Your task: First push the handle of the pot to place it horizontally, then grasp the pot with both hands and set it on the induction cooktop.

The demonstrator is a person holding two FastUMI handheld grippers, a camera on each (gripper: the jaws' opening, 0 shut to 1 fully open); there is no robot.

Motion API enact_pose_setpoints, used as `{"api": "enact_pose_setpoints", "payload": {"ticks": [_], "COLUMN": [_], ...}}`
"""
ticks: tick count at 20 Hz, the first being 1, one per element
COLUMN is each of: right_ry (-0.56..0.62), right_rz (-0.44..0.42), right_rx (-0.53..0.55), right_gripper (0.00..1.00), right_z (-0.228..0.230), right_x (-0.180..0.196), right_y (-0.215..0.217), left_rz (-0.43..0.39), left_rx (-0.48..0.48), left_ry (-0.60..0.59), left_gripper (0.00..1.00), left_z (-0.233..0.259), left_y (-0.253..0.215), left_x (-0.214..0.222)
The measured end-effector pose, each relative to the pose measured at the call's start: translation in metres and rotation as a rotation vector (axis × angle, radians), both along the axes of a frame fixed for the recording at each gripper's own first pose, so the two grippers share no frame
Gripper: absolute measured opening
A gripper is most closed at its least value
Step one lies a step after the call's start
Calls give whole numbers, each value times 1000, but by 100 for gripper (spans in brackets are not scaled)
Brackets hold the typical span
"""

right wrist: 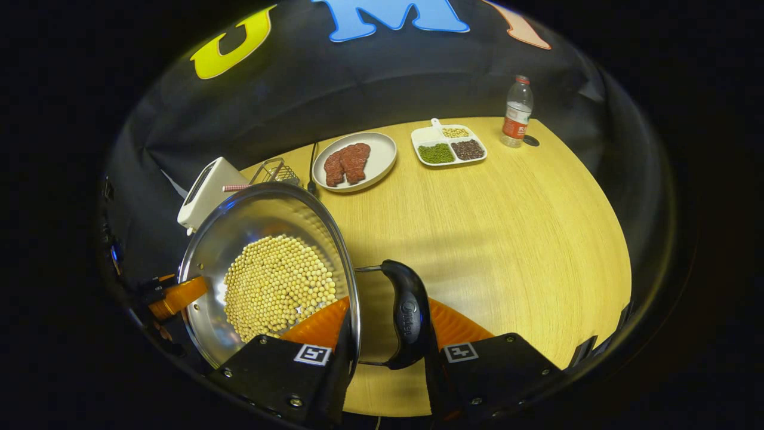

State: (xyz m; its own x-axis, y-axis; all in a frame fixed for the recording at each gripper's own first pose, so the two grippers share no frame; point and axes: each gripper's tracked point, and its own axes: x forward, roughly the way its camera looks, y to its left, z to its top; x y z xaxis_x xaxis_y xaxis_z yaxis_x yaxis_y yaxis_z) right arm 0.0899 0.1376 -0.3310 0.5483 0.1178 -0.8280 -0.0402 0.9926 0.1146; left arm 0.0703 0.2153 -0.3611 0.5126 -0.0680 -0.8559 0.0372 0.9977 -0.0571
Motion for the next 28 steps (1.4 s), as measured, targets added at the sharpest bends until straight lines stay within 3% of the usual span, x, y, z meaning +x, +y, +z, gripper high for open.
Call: {"api": "enact_pose_setpoints", "payload": {"ticks": [13, 17, 21, 23, 28], "right_ry": [44, 54, 61, 66, 74], "right_rz": [29, 33, 33, 37, 34], "right_rx": [6, 4, -2, -5, -4], "right_gripper": [54, 54, 54, 54, 54], "right_z": [-19, -26, -35, -40, -47], "right_x": [15, 18, 23, 24, 28], "right_y": [56, 66, 75, 77, 79], "left_rz": [36, 44, 54, 61, 77], "left_rx": [5, 4, -4, -6, -13], "left_ry": [26, 30, 27, 29, 32], "left_gripper": [60, 60, 67, 60, 64], "left_z": [-1, -1, -11, -15, -23], "left_y": [58, 62, 66, 69, 70], "left_x": [3, -1, 2, 2, 5]}}
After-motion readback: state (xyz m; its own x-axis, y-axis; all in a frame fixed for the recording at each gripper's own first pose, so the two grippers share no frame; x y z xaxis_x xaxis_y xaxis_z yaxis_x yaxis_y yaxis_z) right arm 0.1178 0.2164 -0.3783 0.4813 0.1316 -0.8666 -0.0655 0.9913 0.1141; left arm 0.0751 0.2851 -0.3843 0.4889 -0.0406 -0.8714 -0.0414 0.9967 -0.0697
